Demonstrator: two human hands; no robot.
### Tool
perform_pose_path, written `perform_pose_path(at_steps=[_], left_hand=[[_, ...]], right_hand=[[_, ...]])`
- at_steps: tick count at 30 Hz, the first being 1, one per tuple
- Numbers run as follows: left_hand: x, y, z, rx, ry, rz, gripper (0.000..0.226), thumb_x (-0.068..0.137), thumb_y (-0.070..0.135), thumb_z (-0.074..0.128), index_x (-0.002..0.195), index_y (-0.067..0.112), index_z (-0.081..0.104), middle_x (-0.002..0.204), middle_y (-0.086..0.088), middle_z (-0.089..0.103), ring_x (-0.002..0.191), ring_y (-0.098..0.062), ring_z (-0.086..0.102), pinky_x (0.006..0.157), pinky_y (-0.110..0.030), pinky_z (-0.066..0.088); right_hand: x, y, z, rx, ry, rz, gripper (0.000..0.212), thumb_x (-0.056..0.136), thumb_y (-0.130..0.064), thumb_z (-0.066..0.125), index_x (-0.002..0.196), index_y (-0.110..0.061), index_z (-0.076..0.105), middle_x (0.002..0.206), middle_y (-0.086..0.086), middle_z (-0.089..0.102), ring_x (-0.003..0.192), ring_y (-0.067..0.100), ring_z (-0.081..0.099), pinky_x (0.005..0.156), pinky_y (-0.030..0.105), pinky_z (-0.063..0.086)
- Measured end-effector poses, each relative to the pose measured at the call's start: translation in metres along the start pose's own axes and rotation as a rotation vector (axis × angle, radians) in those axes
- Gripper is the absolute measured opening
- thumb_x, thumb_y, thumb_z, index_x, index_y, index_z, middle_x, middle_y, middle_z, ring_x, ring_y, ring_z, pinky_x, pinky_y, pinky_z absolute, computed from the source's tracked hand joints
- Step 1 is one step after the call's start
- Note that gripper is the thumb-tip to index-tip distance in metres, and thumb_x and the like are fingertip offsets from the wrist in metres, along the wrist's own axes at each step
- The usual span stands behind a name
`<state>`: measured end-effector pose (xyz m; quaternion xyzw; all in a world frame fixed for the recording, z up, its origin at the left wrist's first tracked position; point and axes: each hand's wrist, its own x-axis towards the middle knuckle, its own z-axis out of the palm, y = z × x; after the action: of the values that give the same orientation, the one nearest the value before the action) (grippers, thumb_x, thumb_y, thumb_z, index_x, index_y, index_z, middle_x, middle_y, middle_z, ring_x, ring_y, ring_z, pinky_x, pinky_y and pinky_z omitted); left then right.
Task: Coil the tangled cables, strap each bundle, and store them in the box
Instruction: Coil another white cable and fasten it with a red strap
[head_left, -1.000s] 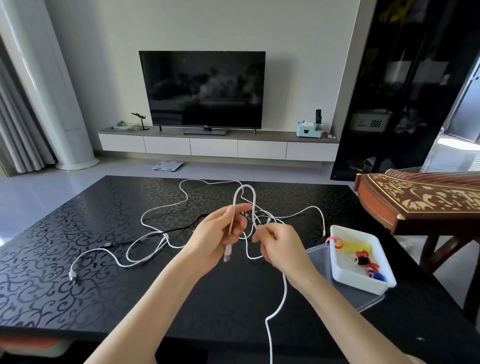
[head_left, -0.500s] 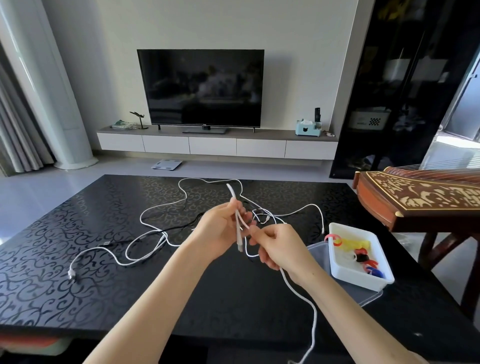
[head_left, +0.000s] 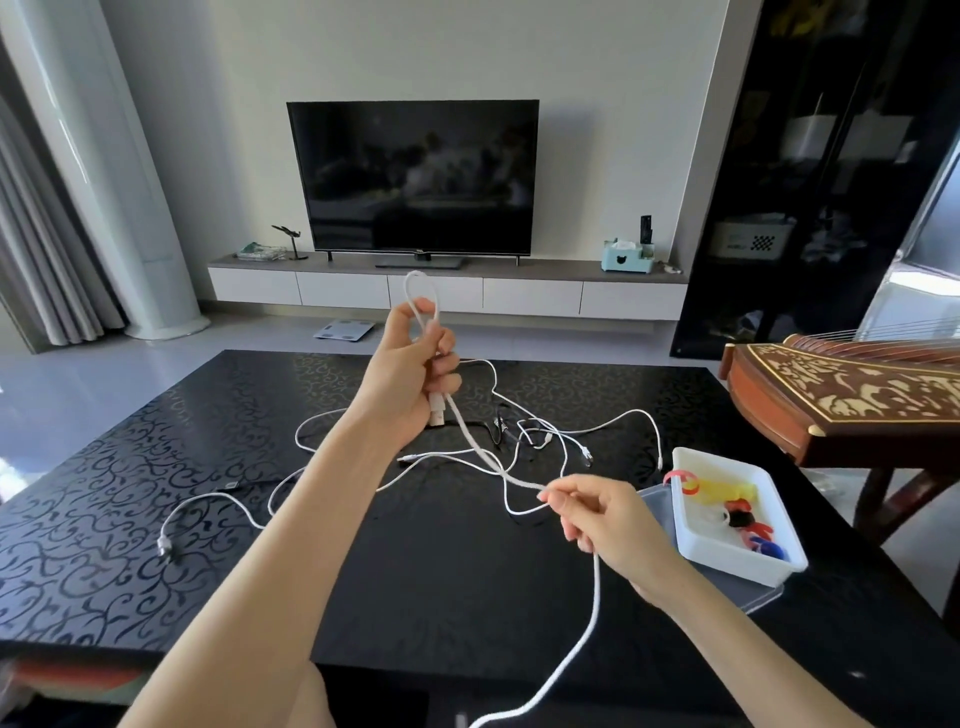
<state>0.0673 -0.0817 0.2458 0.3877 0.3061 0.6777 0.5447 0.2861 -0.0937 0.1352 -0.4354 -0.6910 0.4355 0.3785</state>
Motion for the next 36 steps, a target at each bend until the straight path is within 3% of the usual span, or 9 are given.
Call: perform_pose_path(at_steps=[3,6,9,13,18,24,27,31,36], left_hand=[[0.0,-0.005,0.003,0.192,0.008,0.011,0.016,0.101,0.004,0.035,0.098,0.01,0.048,0.063,-0.001,0.049,0.046,-0.005,0.036,0.039,-0.014,0.027],[-0.002,-0.017,0.005,0.588,0.034,0.046,0.019,0.101,0.008,0.039,0.087,0.006,0.053,0.054,0.003,0.058,0.041,-0.005,0.037,0.037,-0.015,0.028],[-0.01,-0.032,0.004,0.863,0.017,0.065,0.024,0.1,0.012,0.041,0.077,0.011,0.05,0.052,0.0,0.059,0.036,-0.008,0.036,0.035,-0.017,0.027],[-0.021,-0.049,0.008,0.869,-0.042,-0.031,0.025,0.102,0.02,0.036,0.078,0.014,0.038,0.06,-0.005,0.063,0.041,-0.013,0.035,0.037,-0.018,0.026],[-0.032,-0.056,0.018,0.666,-0.146,-0.202,0.029,0.104,0.029,0.029,0.081,0.016,0.04,0.072,-0.012,0.072,0.043,-0.013,0.042,0.043,-0.019,0.032],[-0.037,-0.055,0.028,0.438,-0.132,-0.235,0.038,0.103,0.036,0.026,0.08,0.012,0.043,0.059,-0.015,0.066,0.036,-0.011,0.033,0.034,-0.015,0.025],[-0.042,-0.054,0.03,0.544,-0.234,-0.203,0.052,0.097,0.055,0.026,0.082,0.01,0.046,0.053,-0.009,0.061,0.035,-0.009,0.028,0.034,-0.014,0.022],[-0.047,-0.056,0.028,0.731,-0.358,-0.083,0.027,0.102,0.025,0.039,0.079,0.011,0.041,0.042,0.008,0.044,0.04,-0.006,0.03,0.045,-0.015,0.028],[-0.048,-0.055,0.021,0.763,-0.344,-0.084,0.037,0.104,0.024,0.031,0.074,0.013,0.05,0.041,0.011,0.036,0.041,-0.004,0.027,0.045,-0.013,0.027]], right_hand=[[0.01,-0.023,0.001,-0.24,0.0,-0.157,0.013,0.092,-0.022,0.06,0.088,-0.023,0.072,0.055,-0.013,0.06,0.054,0.003,0.052,0.056,0.013,0.041],[0.016,-0.043,-0.002,-0.425,0.024,-0.232,0.012,0.088,-0.023,0.065,0.093,-0.022,0.075,0.085,-0.01,0.074,0.081,0.004,0.066,0.079,0.02,0.049],[0.021,-0.065,-0.009,-0.529,0.107,-0.333,0.008,0.084,-0.021,0.07,0.089,-0.021,0.076,0.081,-0.012,0.073,0.078,-0.004,0.064,0.073,0.011,0.046],[0.025,-0.092,-0.018,-0.521,0.197,-0.411,0.01,0.081,-0.027,0.071,0.074,-0.023,0.066,0.047,-0.021,0.054,0.052,-0.005,0.054,0.054,0.01,0.037],[0.034,-0.106,-0.02,-0.545,0.266,-0.388,0.025,0.084,-0.027,0.069,0.068,-0.018,0.053,0.046,-0.007,0.05,0.043,0.009,0.045,0.054,0.027,0.039],[0.035,-0.105,-0.018,-0.59,0.337,-0.421,0.029,0.084,-0.029,0.069,0.065,-0.018,0.05,0.044,-0.012,0.043,0.04,0.007,0.04,0.046,0.015,0.028],[0.038,-0.108,-0.019,-0.621,0.326,-0.428,0.027,0.083,-0.029,0.07,0.065,-0.018,0.054,0.046,-0.011,0.046,0.041,0.006,0.042,0.046,0.015,0.031],[0.039,-0.114,-0.028,-0.574,0.236,-0.393,0.014,0.082,-0.029,0.07,0.073,-0.019,0.066,0.056,-0.011,0.058,0.049,0.004,0.05,0.051,0.014,0.035],[0.039,-0.124,-0.049,-0.803,0.119,-0.283,0.019,0.082,-0.044,0.067,0.07,-0.029,0.067,0.059,-0.017,0.056,0.059,-0.002,0.049,0.055,0.019,0.034]])
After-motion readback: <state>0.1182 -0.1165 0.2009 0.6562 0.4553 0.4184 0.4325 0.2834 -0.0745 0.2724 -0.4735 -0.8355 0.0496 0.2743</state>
